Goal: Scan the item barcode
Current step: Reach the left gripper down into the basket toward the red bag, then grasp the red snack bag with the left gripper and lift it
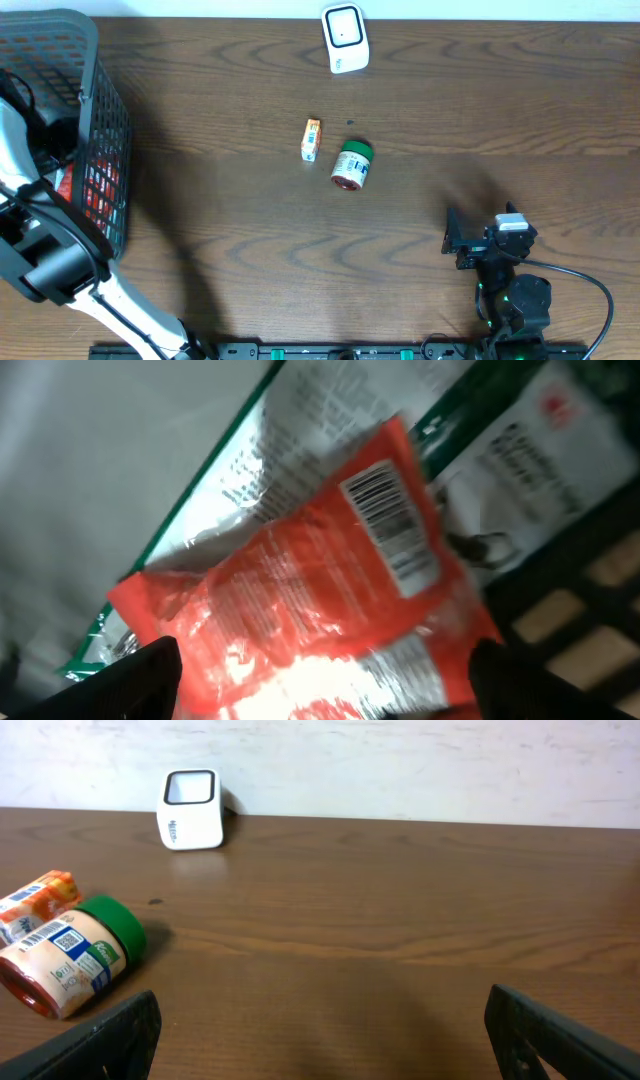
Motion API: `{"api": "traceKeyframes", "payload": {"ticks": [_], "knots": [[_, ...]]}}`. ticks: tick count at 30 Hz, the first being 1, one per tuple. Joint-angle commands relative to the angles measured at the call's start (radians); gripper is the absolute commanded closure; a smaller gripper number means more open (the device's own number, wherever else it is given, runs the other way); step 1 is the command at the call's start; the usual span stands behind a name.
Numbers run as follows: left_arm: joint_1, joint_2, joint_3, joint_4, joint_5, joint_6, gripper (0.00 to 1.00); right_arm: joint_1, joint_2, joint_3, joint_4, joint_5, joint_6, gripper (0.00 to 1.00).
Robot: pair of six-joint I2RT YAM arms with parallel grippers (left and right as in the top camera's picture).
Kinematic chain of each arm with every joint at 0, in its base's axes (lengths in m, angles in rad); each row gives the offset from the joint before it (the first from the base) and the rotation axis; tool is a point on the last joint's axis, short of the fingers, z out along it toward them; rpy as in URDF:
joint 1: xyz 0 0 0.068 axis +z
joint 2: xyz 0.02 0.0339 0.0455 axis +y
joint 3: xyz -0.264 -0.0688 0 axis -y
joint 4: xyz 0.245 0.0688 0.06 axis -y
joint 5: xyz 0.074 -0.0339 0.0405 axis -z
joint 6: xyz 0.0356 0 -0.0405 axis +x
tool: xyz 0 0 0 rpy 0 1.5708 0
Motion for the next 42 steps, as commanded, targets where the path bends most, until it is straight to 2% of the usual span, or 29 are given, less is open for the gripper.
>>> {"api": "traceKeyframes", "payload": {"ticks": [1,15,17,20,23,27,30,32,42], "knots": [[0.009,0.034,-0.014,-0.004,-0.041,0.016,0.08,-0.005,-0.001,-0.001,-0.003,0.009,0.013,0.01],[0.011,0.04,-0.127,0.057,-0.043,-0.002,0.1,-0.005,-0.002,-0.001,-0.003,0.009,0.013,0.01],[0.011,0.04,-0.128,0.057,-0.043,-0.011,0.21,-0.005,-0.001,-0.001,-0.003,0.009,0.013,0.01],[0.011,0.04,-0.128,0.057,-0.043,-0.011,0.43,-0.005,-0.002,-0.001,-0.003,0.009,0.013,0.01],[0.012,0.04,-0.126,0.057,-0.043,-0.011,0.51,-0.005,-0.001,-0.001,-0.003,0.009,0.013,0.01],[0.013,0.034,-0.106,0.059,-0.043,-0.013,0.78,-0.005,-0.001,-0.001,-0.003,0.009,0.013,0.01],[0.014,0.022,-0.069,0.05,-0.043,-0.027,0.89,-0.005,-0.002,-0.001,-0.003,0.009,0.013,0.01],[0.014,0.007,-0.049,0.049,-0.043,-0.033,0.93,-0.005,-0.002,-0.001,-0.003,0.009,0.013,0.01],[0.014,-0.142,0.012,0.084,-0.043,-0.045,0.93,-0.005,-0.001,-0.001,-0.003,0.009,0.013,0.01]]}}
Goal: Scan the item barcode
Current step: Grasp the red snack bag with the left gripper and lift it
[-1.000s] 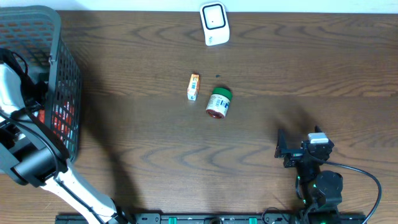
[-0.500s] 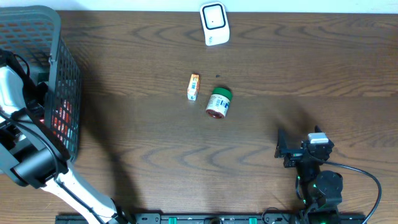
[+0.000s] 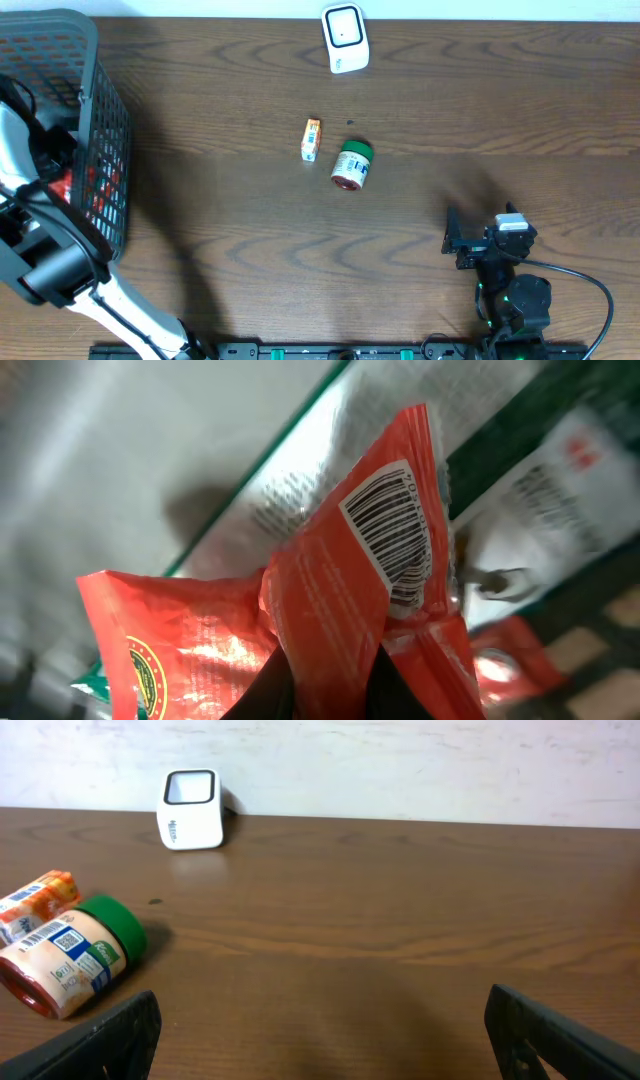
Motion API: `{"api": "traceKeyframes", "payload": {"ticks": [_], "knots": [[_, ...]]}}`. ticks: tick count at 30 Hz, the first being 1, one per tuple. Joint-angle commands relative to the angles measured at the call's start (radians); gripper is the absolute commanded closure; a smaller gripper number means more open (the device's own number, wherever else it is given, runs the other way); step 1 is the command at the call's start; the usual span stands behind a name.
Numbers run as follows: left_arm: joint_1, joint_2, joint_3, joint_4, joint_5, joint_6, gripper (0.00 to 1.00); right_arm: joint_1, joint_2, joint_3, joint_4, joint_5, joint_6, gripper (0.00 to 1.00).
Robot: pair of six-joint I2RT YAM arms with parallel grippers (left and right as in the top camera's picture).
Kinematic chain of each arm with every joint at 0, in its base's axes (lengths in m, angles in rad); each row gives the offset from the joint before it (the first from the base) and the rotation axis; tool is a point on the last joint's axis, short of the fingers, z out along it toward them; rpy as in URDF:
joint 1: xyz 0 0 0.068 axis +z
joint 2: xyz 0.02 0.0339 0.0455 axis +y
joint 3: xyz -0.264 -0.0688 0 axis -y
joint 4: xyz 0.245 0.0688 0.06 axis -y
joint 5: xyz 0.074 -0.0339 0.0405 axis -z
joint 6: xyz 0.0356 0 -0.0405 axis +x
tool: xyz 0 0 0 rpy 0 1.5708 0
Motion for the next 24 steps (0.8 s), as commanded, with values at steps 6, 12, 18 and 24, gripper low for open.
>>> {"api": "traceKeyframes", "payload": {"ticks": [6,12,18,24], "knots": [[0.005,-0.295,0.05,0.105,-0.006,-0.024,0.93,-0.005,-0.001,-0.001,-0.003,0.009,0.013,0.01],[-0.005,-0.539,0.05,0.204,-0.004,-0.042,0.93,-0.005,-0.001,-0.001,-0.003,0.009,0.013,0.01],[-0.081,-0.771,0.05,0.238,0.116,-0.066,0.93,-0.005,-0.001,-0.001,-0.003,0.009,0.013,0.01],[-0.312,-0.883,0.049,0.126,0.156,-0.152,0.93,-0.005,-0.001,-0.001,-0.003,0.009,0.013,0.01]]}}
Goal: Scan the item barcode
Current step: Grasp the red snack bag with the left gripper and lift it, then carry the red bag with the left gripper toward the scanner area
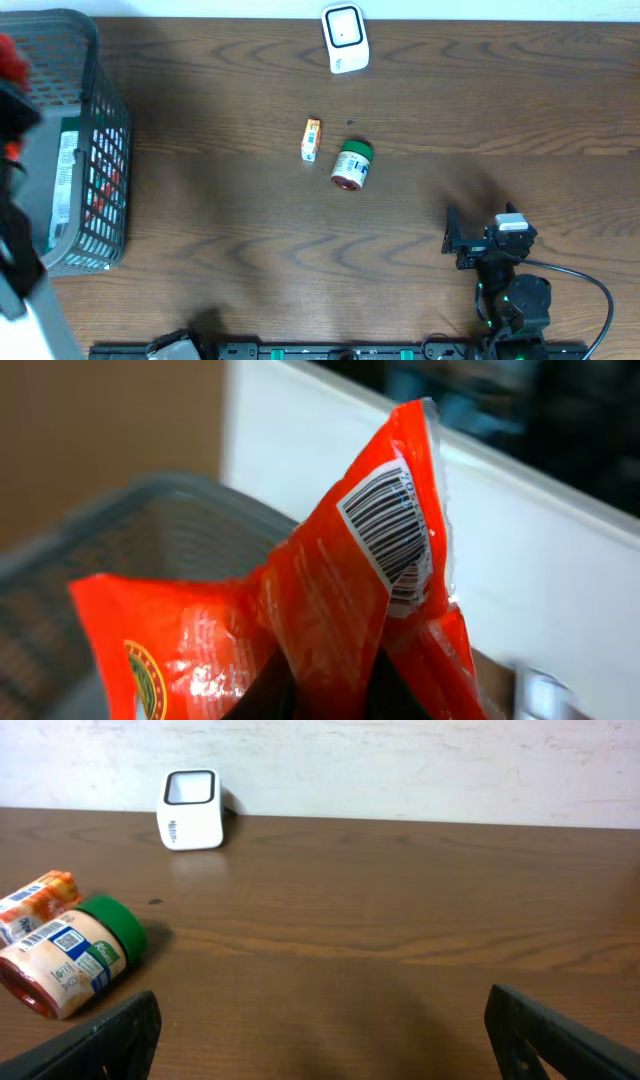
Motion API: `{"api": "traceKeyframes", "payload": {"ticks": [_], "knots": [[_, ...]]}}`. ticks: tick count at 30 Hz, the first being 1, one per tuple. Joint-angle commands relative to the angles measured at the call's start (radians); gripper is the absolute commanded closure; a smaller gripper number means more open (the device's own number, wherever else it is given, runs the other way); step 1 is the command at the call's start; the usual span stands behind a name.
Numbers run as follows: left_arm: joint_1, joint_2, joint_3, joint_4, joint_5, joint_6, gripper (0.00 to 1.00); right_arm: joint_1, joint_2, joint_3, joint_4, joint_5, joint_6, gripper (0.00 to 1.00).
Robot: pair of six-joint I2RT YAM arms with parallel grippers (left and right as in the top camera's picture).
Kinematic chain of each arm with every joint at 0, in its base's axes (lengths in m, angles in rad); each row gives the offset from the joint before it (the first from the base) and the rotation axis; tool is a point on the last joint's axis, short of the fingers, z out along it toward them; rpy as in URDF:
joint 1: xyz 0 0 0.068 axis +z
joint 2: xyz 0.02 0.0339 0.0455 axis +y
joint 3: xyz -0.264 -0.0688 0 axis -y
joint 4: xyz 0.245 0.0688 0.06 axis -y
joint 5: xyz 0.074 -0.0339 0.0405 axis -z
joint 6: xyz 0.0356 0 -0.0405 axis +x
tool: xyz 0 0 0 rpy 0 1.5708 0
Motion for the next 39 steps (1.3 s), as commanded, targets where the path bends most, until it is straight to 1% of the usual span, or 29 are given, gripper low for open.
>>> {"api": "traceKeyframes", "payload": {"ticks": [1,3,6,10,13,16,20,26,29,30,31,33,34,37,39], "knots": [[-0.154,-0.018,0.001,-0.08,0.043,-0.082,0.93,-0.005,-0.001,-0.001,-0.003,0.009,0.013,0.01],[-0.253,-0.013,-0.014,-0.134,0.043,-0.099,0.93,-0.005,-0.001,-0.001,-0.003,0.009,0.013,0.01],[-0.393,0.015,-0.058,-0.174,0.044,-0.099,0.92,-0.005,-0.001,-0.001,-0.003,0.009,0.013,0.01],[-0.542,0.078,-0.136,-0.182,0.041,-0.099,0.93,-0.005,-0.001,-0.001,-0.003,0.009,0.013,0.01],[-0.621,0.15,-0.198,-0.183,0.005,-0.101,0.92,-0.005,-0.001,-0.001,-0.003,0.009,0.013,0.01],[-0.655,0.23,-0.25,-0.175,0.002,-0.108,0.93,-0.005,-0.001,-0.001,-0.003,0.009,0.013,0.01],[-0.659,0.367,-0.303,-0.139,-0.034,-0.129,0.93,-0.005,-0.001,-0.001,-0.003,0.009,0.013,0.01],[-0.659,0.567,-0.309,-0.102,-0.05,-0.145,0.92,-0.005,-0.001,-0.001,-0.003,0.009,0.013,0.01],[-0.659,0.647,-0.309,-0.051,-0.051,-0.145,0.89,-0.005,-0.001,-0.001,-0.003,0.009,0.013,0.01],[-0.659,0.661,-0.309,-0.04,-0.05,-0.145,0.86,-0.005,-0.001,-0.001,-0.003,0.009,0.013,0.01],[-0.658,0.67,-0.309,-0.029,-0.051,-0.145,0.73,-0.005,-0.001,-0.001,-0.003,0.009,0.013,0.01],[-0.654,0.678,-0.309,-0.009,-0.051,-0.145,0.38,-0.005,-0.001,-0.001,-0.003,0.009,0.013,0.01],[-0.648,0.677,-0.305,-0.001,-0.051,-0.144,0.31,-0.005,-0.001,-0.001,-0.003,0.009,0.013,0.01],[-0.619,0.662,-0.267,-0.008,-0.05,-0.14,0.21,-0.005,-0.001,-0.001,-0.003,0.009,0.013,0.01],[-0.597,0.642,-0.241,-0.025,-0.048,-0.14,0.2,-0.005,-0.001,-0.001,-0.003,0.009,0.013,0.01]]}}
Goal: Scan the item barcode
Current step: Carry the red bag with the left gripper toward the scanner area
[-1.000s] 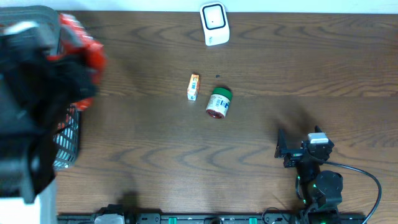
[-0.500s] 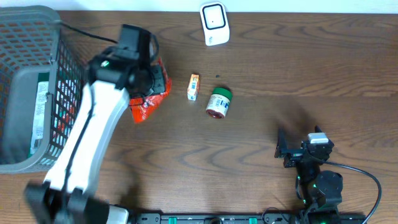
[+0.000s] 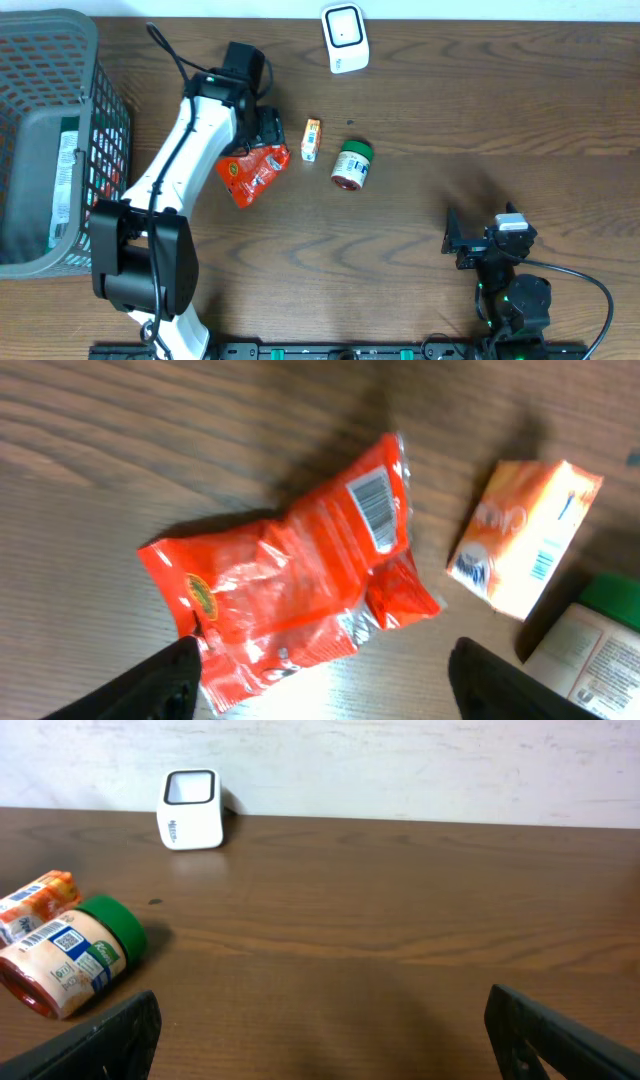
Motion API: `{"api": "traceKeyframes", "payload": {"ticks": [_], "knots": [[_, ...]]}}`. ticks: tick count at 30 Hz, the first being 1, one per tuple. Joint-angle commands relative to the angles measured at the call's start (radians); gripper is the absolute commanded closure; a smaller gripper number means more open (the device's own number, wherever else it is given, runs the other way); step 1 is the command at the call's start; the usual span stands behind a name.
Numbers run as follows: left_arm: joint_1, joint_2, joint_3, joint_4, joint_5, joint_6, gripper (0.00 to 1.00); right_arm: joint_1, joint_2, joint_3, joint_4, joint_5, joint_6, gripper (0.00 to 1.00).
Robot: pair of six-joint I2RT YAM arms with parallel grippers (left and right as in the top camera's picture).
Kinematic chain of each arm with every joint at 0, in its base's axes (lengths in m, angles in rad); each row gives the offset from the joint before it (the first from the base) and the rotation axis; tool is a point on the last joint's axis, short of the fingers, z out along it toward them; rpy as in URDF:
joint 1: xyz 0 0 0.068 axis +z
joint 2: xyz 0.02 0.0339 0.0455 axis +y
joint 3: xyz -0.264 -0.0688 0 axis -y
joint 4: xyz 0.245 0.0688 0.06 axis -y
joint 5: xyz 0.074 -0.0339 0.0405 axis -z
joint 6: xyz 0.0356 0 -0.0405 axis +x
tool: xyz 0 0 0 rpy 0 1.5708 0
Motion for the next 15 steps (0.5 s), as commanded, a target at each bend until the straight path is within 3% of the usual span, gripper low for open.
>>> {"api": "traceKeyframes", "payload": {"ticks": [1,2,3,4,5,7,15], "knots": [[0.05,-0.053,0.065,-0.024,-0.002,0.004,0.2,-0.005,-0.001,-0.001,-0.003,0.009,0.013,0.01],[0.056,-0.065,0.065,-0.024,0.018,0.02,0.28,-0.005,-0.001,-0.001,-0.003,0.009,0.013,0.01],[0.06,-0.074,0.065,-0.028,0.05,0.043,0.47,-0.005,-0.001,-0.001,-0.003,0.009,0.013,0.01],[0.062,-0.078,0.065,-0.032,0.084,0.066,0.73,-0.005,-0.001,-0.001,-0.003,0.009,0.013,0.01],[0.062,-0.079,0.065,-0.04,0.131,0.091,0.85,-0.005,-0.001,-0.001,-0.003,0.009,0.013,0.01],[0.058,-0.077,0.053,-0.05,0.187,0.117,0.91,-0.005,-0.001,-0.001,-0.003,0.009,0.013,0.01],[0.039,-0.061,-0.106,0.025,0.202,0.125,0.91,-0.005,-0.001,-0.001,-0.003,0.009,0.013,0.01]]}}
